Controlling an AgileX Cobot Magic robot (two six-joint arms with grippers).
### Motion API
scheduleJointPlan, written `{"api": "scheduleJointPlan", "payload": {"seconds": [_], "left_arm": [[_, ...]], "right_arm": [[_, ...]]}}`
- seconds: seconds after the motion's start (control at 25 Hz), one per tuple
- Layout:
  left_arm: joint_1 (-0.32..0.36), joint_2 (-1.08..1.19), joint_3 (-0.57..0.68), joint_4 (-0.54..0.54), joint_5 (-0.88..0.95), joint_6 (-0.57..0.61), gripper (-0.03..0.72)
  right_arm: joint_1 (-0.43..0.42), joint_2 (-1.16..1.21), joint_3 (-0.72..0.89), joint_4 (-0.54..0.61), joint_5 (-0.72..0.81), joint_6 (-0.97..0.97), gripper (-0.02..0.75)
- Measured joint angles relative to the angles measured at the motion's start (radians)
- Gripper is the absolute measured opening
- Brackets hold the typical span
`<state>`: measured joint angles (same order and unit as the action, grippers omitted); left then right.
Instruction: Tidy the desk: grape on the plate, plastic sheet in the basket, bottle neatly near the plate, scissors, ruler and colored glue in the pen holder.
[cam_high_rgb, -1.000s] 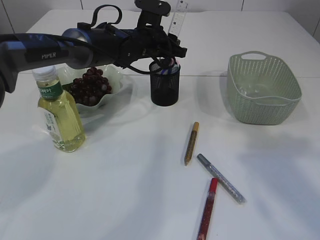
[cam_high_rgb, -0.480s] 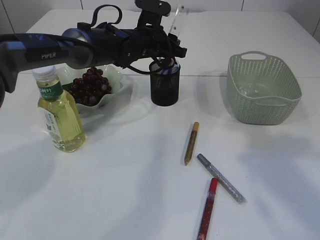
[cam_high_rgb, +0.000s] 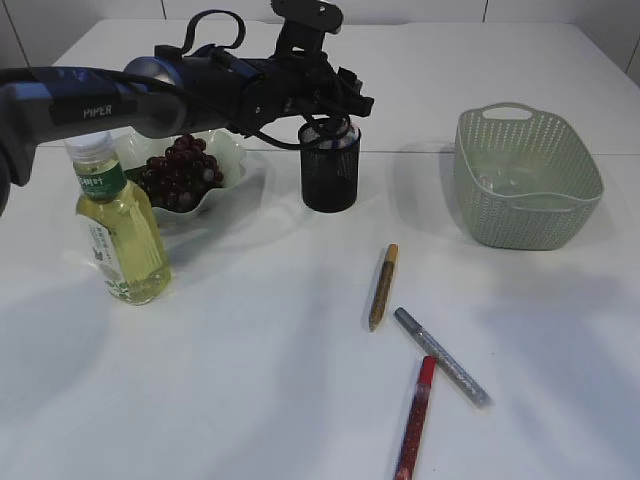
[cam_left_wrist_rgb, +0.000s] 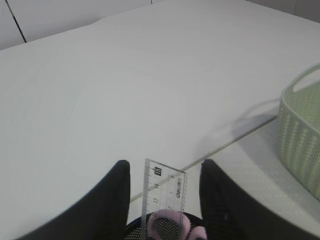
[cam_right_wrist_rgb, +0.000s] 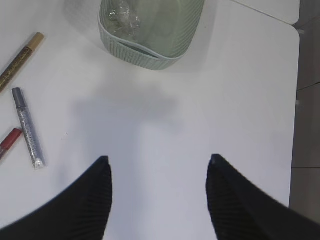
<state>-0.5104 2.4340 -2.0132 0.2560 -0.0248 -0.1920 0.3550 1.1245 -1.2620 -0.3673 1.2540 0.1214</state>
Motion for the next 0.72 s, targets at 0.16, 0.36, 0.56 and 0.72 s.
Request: {"api": "scheduleJointPlan", "payload": {"seconds": [0.16,0.36,0.56,0.72], "left_arm": [[0.000,0.000,0.000,0.002,0.000,0.000,0.338],[0.000,-0.019,0.000,0.002,0.056,0.000,0.339],[0.000,-0.085,0.000,-0.033,0.212,0.000,0.339],[0.000,-0.140,0.000,-0.077,0.378,0.000,0.340]], "right_arm": [[0.000,0.000,0.000,0.000,0.000,0.000,0.471],[0.000,0.000,0.000,0.000,0.000,0.000,0.471],[0.000,0.000,0.000,0.000,0.000,0.000,0.470],[0.000,0.000,0.000,0.000,0.000,0.000,0.470]]}}
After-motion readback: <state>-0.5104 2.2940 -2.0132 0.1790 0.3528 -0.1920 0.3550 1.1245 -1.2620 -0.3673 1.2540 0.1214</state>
